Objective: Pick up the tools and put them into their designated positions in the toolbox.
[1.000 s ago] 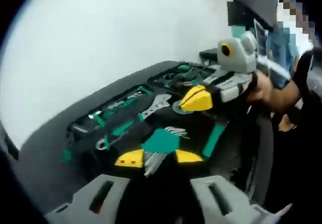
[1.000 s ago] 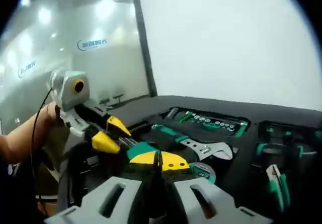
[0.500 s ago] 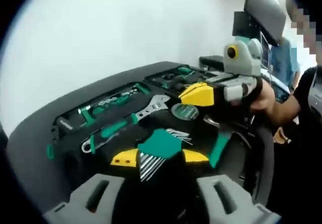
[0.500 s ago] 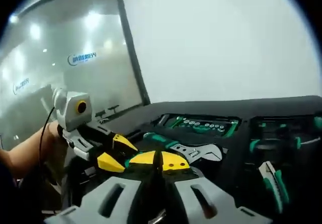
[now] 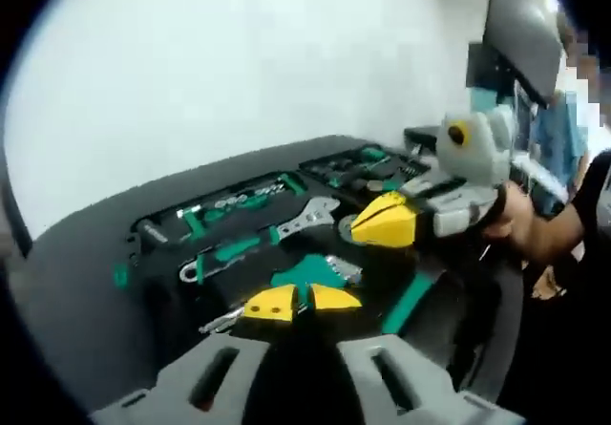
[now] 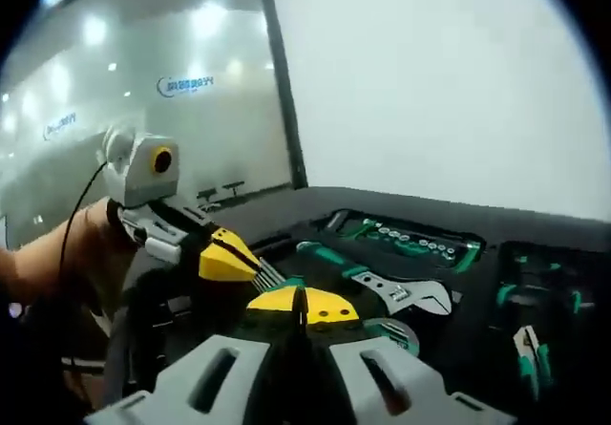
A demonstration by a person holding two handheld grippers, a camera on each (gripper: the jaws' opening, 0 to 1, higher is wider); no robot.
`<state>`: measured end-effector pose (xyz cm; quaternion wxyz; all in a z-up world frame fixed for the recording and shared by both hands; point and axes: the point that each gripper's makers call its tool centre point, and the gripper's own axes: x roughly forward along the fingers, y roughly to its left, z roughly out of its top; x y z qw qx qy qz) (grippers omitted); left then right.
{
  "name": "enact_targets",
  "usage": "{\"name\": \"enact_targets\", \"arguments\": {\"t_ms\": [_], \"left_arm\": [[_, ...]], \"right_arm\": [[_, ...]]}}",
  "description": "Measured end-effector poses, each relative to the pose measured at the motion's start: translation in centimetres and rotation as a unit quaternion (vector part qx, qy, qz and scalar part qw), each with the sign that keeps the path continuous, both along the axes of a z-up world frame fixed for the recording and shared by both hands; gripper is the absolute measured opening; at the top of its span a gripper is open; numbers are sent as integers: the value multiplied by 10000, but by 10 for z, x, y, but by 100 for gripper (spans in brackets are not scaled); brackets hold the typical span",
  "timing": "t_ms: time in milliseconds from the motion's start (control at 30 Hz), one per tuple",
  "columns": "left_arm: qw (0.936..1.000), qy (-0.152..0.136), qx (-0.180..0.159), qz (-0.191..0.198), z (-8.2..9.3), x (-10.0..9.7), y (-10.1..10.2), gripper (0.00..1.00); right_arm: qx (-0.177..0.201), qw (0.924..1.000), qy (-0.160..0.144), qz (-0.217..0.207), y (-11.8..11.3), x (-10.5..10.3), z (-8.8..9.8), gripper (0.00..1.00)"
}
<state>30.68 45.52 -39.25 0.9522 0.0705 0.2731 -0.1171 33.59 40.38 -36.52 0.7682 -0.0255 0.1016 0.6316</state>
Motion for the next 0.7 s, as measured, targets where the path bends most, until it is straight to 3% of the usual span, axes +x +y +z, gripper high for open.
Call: {"name": "enact_targets", "arguments": {"t_ms": [67,100,167,200,267,333,400,467,533,567,633,700], "left_arm": [[9999,113,17,11,-8,0,-4,3],[9999,-95,-47,55,-4,5,-7,3],[10000,-13,-47,17,-7,4,-10,3],[9999,11,114,18,-8,6,-7,3],[9996,192,-152,107,-9,5,-7,3],[9998,208,-23,29,-9,5,-7,2],[9994,273,234,15,-10,3,-9,2],[9985,323,445,-34,-10,4,-9,2],[9978,480,451,8,-10,3,-10,2],[9974,546,478,-3,-10,3,-9,2],[9969,608,502,-16,-10,2,-10,2],[9966,644,505,-26,-10,1,-10,2]], "right_arm": [[-32,9999,13,126,-4,-9,-4,0],[-48,9999,21,158,-3,-11,-5,0],[-76,9997,-55,214,-1,-9,-4,0],[-74,9997,-87,237,0,-9,-3,0],[-75,9995,-102,285,4,-11,-3,0],[-216,9984,-127,507,11,-20,-6,0],[-364,9974,-276,559,20,-25,-9,0],[-778,9950,-508,377,24,-19,-21,0],[-986,9911,-867,228,23,-18,-26,0],[-1051,9924,-614,190,22,-22,-26,0],[-1167,9903,-700,265,25,-20,-26,0],[-1191,9907,-559,356,26,-21,-27,0]]}}
